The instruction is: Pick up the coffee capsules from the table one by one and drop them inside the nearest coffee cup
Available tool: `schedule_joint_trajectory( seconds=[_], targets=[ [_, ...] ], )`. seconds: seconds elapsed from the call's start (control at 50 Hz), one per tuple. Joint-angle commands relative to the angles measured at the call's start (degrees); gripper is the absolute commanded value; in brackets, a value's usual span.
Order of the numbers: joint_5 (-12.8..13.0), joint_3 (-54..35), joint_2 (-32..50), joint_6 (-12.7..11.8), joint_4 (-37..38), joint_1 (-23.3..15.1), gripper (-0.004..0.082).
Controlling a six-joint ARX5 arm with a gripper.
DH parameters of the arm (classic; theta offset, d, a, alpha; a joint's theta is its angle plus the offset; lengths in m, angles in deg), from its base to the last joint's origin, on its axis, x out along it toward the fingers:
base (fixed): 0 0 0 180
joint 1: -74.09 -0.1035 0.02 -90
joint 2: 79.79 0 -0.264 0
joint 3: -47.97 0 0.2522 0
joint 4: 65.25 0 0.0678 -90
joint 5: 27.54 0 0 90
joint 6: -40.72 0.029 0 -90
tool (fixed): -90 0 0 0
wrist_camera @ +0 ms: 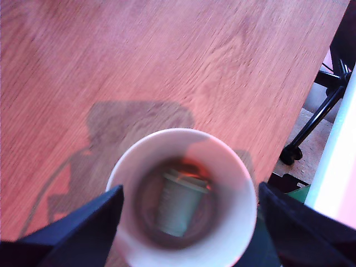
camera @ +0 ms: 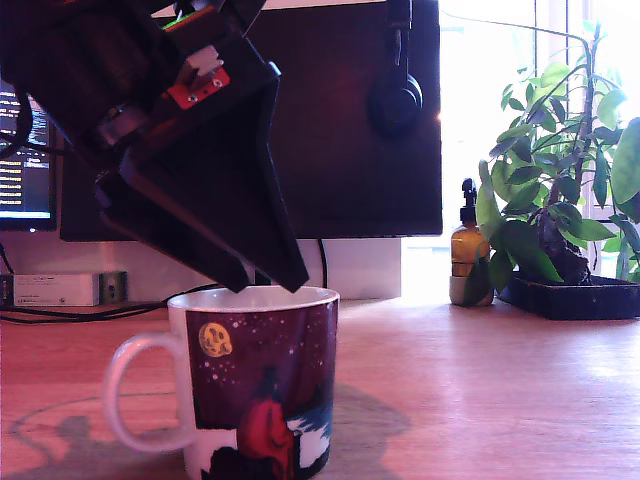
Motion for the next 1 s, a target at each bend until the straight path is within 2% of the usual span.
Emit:
schedule_joint_trajectory(
  seconds=[0.0,0.14,0.16,0.18,0.26,0.36,0.4,0.56,0.68,0.82,0.98],
  targets=[
    [-0.07,-0.17,0.13,-0.09,0.48,0.07,0.0499],
    [-0.07,-0.17,1.77,0.09,1.01,0.09,0.0035],
    [-0.04,-0.17,2.01,1.90,1.36,0.07,-0.0018],
    [-0.04,-0.17,2.21,1.90,1.70,0.07,-0.0030],
    [0.24,-0.20,2.99,1.90,3.56,0.04,-0.0015],
    [1.81,-0.20,3.54,1.90,5.66,-0.59,-0.0015],
    [2.38,-0.33,3.78,2.62,6.47,-1.07,-0.0015],
    [2.29,-1.81,3.82,2.82,11.87,-4.09,-0.0015],
    [1.36,-2.69,3.82,2.93,14.99,-8.07,-0.0015],
    [-0.87,-3.74,3.82,2.91,18.62,-13.40,-0.0015],
    [-1.81,-6.51,4.37,2.89,22.82,-19.85,-0.0015]
  ],
)
